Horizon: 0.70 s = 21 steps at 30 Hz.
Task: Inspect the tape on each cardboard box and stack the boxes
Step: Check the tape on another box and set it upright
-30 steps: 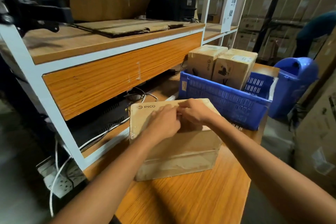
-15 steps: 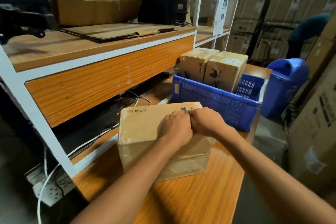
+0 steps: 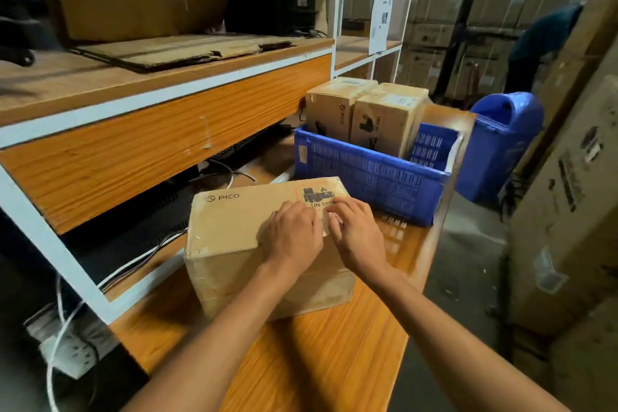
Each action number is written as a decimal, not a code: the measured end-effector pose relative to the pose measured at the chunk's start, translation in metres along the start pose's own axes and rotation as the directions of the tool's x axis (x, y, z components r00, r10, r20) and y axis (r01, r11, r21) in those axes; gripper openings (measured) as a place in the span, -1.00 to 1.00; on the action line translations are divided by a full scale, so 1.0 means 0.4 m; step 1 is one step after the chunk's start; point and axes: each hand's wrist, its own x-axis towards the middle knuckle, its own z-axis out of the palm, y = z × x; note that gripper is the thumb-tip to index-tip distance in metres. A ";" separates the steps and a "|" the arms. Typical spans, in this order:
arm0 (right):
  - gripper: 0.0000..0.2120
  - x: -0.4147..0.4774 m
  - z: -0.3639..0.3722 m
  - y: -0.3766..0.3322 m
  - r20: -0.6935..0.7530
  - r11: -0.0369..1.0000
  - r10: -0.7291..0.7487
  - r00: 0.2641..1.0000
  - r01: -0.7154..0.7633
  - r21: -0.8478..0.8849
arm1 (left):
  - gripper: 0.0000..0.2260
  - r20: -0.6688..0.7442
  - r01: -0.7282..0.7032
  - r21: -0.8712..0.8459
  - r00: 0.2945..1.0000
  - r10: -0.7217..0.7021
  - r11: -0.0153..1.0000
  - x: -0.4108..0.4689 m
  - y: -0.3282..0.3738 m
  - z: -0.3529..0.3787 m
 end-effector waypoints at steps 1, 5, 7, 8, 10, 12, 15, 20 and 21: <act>-0.71 -0.002 0.007 0.002 -0.028 1.000 -0.001 1.000 0.001 0.013 | -0.77 0.034 -0.009 -0.016 0.999 0.009 1.000 0.014 -0.007 0.000; -0.70 -0.007 0.008 0.017 -0.070 0.995 -0.021 0.997 0.027 0.091 | -0.69 0.201 0.051 0.039 0.978 -0.057 0.998 0.085 -0.097 -0.043; -0.66 0.000 -0.004 0.044 -0.059 0.979 -0.052 0.997 0.063 0.196 | -0.63 0.276 0.136 0.107 0.947 -0.161 0.985 0.126 -0.190 -0.070; -0.64 0.010 -0.013 0.061 -0.040 0.966 -0.061 0.997 0.069 0.250 | -0.55 0.335 0.202 0.145 0.911 -0.240 0.969 0.140 -0.237 -0.085; -0.65 0.038 -0.026 0.105 0.028 0.946 -0.044 0.999 0.033 0.323 | -0.42 0.443 0.294 0.156 0.833 -0.333 0.943 0.147 -0.297 -0.111; -0.67 0.062 -0.033 0.131 0.085 0.947 0.033 0.996 -0.058 0.315 | -0.47 0.523 0.356 0.082 0.780 -0.344 0.931 0.128 -0.303 -0.122; -0.54 0.078 -0.020 0.131 0.119 0.861 0.360 0.925 -0.378 0.340 | -0.43 0.675 0.368 0.081 0.664 -0.323 0.926 0.088 -0.244 -0.156; -0.14 0.057 -0.039 0.064 0.558 0.400 0.524 0.644 -0.764 0.507 | -0.23 0.754 0.709 -0.201 0.552 -0.355 0.677 0.049 -0.161 -0.143; -0.25 0.046 -0.048 0.041 0.616 0.363 0.473 0.629 -0.777 0.514 | -0.24 0.734 0.772 -0.303 0.564 -0.380 0.559 0.048 -0.159 -0.126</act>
